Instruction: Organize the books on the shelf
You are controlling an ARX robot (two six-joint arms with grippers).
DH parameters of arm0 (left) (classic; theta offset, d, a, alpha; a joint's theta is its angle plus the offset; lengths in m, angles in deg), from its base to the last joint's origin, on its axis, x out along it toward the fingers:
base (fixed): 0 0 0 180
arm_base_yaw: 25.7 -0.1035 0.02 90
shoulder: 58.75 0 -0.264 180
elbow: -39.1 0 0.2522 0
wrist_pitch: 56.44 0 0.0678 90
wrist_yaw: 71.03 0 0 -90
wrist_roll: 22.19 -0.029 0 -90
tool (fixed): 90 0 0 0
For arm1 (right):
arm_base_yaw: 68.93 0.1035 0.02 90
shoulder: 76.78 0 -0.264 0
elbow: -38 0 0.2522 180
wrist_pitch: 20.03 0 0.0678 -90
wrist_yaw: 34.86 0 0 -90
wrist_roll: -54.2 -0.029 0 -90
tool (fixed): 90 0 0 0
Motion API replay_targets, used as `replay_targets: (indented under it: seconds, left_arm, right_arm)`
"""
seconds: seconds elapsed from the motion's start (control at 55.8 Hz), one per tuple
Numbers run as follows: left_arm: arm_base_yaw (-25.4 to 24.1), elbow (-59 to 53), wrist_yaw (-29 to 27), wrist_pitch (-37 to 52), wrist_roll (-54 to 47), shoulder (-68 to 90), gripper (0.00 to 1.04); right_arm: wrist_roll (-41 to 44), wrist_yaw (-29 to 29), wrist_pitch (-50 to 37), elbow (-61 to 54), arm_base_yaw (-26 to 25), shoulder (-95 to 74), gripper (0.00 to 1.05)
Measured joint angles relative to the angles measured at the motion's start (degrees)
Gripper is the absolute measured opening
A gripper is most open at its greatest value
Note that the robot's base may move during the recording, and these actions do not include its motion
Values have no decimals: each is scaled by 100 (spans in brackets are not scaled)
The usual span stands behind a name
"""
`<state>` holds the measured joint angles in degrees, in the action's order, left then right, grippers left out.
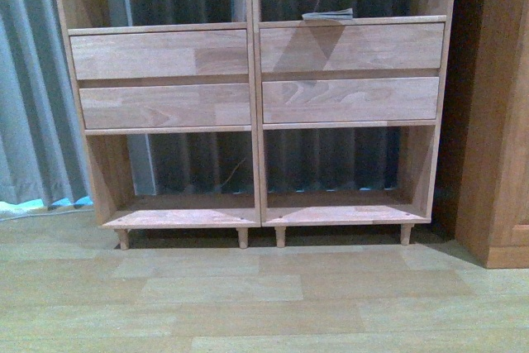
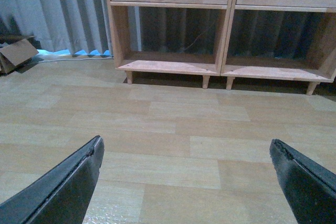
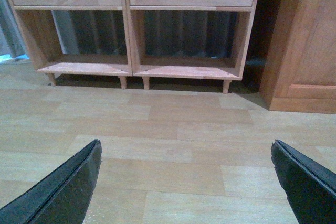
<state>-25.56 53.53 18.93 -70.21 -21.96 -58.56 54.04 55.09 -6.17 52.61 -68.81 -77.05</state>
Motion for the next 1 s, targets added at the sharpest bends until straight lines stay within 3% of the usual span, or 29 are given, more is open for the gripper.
replay_targets:
  seconds: [1.003]
  left_arm:
    - [0, 0, 0, 0, 0, 0, 97]
  right_arm:
    - [0, 2, 2, 0, 0, 2, 98]
